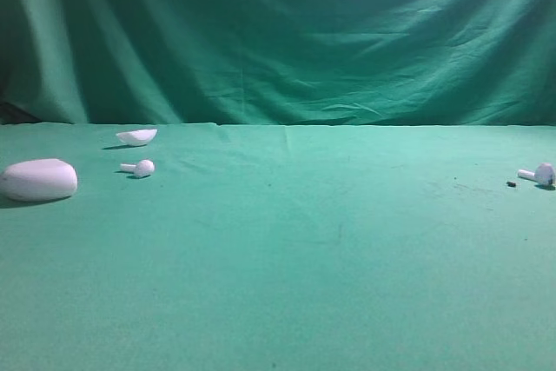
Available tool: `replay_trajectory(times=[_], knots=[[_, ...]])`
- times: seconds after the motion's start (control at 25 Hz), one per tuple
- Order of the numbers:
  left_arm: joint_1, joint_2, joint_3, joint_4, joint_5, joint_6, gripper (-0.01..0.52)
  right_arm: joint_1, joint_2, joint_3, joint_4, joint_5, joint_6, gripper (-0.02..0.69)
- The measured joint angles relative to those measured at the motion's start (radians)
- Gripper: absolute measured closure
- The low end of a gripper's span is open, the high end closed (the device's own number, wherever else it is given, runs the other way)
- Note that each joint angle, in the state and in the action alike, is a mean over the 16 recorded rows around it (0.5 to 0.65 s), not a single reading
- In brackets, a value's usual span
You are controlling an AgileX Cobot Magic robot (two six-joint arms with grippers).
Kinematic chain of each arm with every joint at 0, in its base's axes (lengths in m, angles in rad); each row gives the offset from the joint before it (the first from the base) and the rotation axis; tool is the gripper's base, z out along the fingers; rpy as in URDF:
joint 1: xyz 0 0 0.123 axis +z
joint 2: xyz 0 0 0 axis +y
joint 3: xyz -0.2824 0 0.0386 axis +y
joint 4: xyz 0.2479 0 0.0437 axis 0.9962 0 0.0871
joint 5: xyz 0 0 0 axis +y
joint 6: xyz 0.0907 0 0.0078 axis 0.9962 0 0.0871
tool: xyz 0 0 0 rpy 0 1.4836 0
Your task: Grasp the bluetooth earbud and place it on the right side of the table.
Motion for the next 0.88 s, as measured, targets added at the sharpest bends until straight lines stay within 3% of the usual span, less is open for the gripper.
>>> replay_trajectory(times=[0.64,0.88], knots=[[0.0,0.0,0.0,0.0,0.0,0.0,0.514,-0.06,-0.079,0.55,-0.085,-0.426,-0.007,0.615],[0.0,0.0,0.0,0.0,0.0,0.0,0.514,-0.068,-0.086,0.678,-0.085,-0.501,-0.007,0.615]])
